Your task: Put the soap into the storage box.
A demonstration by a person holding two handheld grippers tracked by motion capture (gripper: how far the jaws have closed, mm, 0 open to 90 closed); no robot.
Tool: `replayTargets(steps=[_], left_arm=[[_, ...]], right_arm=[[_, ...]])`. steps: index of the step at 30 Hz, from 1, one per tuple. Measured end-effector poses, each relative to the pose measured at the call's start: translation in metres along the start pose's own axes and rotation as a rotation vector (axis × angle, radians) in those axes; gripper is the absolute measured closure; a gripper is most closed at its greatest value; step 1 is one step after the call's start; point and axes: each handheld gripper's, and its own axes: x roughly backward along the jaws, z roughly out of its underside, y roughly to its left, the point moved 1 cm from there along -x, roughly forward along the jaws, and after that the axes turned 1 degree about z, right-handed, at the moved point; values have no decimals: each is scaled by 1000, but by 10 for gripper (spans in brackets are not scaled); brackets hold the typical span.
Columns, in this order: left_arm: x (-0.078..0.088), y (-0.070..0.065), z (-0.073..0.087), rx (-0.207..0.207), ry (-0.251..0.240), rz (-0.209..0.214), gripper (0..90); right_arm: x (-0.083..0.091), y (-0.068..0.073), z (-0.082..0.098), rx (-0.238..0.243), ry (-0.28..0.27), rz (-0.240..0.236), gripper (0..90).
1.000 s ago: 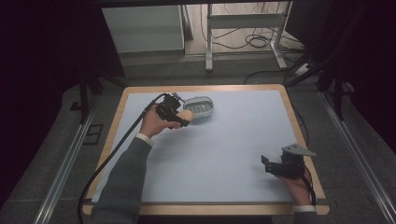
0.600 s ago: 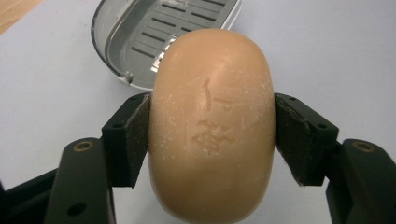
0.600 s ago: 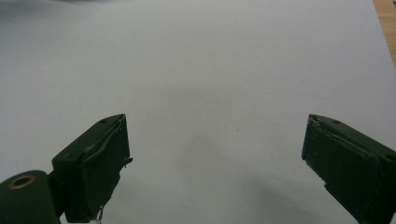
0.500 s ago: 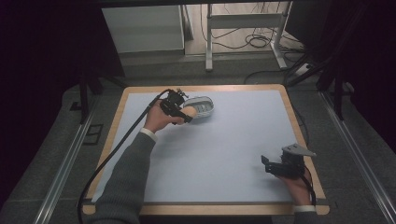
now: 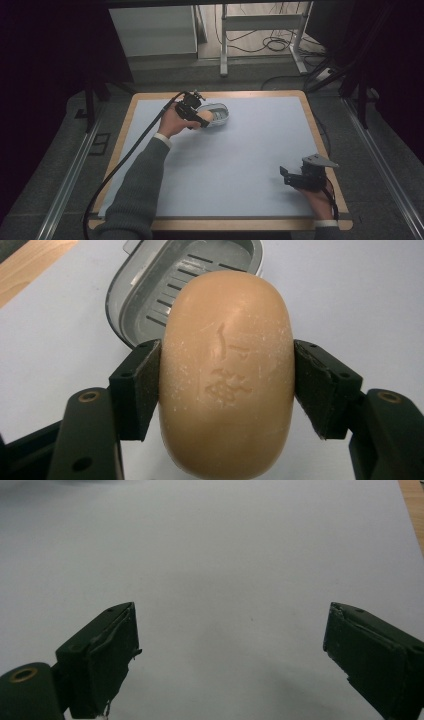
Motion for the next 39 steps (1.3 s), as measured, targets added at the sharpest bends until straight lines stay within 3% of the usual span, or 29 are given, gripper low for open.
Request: replayTargets(steps=[16, 31, 39], left_arm=[[-13, 10, -12, -21, 33, 2, 324], [-23, 15, -34, -24, 31, 8, 324], [-35, 17, -47, -49, 46, 7, 324]], right_arm=[[2, -3, 0, -8, 0, 13, 74], [4, -6, 0, -15, -6, 17, 74], [4, -7, 0, -15, -5, 21, 74]])
